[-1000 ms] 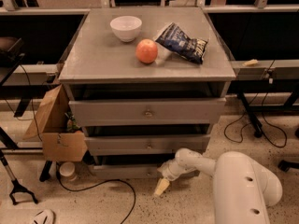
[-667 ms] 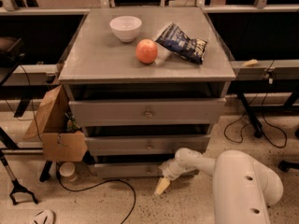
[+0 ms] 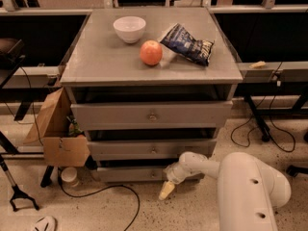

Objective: Close bottom drawer

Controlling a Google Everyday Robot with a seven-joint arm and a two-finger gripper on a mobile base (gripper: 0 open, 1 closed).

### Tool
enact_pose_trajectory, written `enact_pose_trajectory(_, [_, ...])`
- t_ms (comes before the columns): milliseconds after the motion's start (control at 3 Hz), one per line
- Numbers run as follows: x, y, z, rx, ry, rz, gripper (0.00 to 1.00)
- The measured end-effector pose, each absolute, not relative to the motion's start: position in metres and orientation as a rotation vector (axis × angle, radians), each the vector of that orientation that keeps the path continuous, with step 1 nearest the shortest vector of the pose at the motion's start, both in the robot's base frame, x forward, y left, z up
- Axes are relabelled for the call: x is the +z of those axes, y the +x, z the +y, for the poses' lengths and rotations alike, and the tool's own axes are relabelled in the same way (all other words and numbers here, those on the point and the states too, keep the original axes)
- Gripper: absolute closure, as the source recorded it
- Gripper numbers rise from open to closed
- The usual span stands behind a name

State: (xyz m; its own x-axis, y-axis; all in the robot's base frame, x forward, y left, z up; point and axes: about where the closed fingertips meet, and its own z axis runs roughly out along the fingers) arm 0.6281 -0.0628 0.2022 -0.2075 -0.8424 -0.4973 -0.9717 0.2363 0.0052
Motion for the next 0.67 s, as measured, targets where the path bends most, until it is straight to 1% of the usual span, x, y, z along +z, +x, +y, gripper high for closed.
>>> enact_pose_trajectory(333, [0.2033, 0.6307, -0.0628, 0.431, -1.653, 2.13, 0.0])
enact_pose_trajectory(667, [0.2057, 0.622, -0.0635, 0.439, -1.554, 2.147, 0.0])
